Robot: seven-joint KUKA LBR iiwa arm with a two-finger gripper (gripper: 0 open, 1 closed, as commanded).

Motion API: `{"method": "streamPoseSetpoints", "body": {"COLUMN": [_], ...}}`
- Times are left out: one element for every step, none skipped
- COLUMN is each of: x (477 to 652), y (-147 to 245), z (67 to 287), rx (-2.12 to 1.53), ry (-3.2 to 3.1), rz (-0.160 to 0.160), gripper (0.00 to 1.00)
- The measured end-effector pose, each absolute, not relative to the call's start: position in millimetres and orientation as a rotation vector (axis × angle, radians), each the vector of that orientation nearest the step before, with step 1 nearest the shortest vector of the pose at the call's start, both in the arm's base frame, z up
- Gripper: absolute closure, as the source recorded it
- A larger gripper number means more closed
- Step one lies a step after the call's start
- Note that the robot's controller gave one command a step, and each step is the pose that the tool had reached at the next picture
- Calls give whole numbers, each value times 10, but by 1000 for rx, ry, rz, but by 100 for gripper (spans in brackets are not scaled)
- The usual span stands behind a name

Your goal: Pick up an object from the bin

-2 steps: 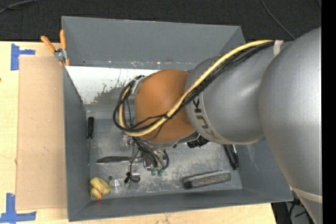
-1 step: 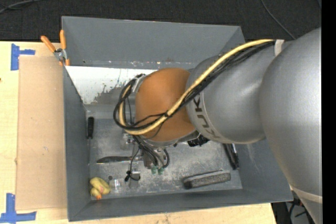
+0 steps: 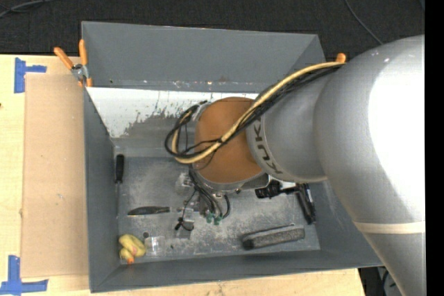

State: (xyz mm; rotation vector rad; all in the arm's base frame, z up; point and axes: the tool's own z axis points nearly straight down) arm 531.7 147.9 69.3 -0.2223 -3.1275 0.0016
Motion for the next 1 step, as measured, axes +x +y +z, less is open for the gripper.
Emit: {"method": "streamPoseSetpoints", "body": {"x": [5363], "y": [1409], "z": [473], "rx": [-243], "ry": [-3130], "rz": [-3], "gripper": [0]}}
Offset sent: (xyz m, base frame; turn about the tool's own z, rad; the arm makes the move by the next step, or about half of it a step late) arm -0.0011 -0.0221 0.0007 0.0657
